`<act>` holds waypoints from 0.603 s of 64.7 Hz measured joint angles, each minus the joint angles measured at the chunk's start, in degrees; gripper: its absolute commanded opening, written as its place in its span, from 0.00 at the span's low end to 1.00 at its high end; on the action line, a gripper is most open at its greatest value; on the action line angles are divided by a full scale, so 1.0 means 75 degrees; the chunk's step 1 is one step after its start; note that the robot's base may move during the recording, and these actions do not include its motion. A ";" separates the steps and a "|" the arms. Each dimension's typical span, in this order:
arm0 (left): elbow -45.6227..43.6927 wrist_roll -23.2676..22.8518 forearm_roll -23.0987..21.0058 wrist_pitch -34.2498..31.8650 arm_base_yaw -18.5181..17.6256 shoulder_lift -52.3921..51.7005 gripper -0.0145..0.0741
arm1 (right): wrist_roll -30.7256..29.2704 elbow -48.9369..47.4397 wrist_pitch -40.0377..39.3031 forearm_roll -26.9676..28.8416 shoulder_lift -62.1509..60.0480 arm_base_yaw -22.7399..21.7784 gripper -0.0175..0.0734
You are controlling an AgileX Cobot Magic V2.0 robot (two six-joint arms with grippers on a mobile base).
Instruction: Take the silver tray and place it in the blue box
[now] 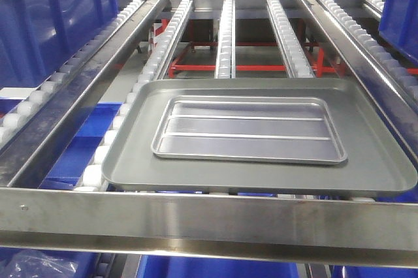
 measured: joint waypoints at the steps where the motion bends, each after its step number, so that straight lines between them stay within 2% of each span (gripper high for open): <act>1: 0.0000 0.0000 0.0000 0.0000 0.0000 0.0000 0.05 | 0.0000 0.0000 0.0000 0.0000 0.0000 0.0000 0.25; 39: 0.0000 0.0000 0.0000 0.0000 0.0000 0.0000 0.05 | 0.0000 0.0000 0.0000 0.0000 0.0000 0.0000 0.25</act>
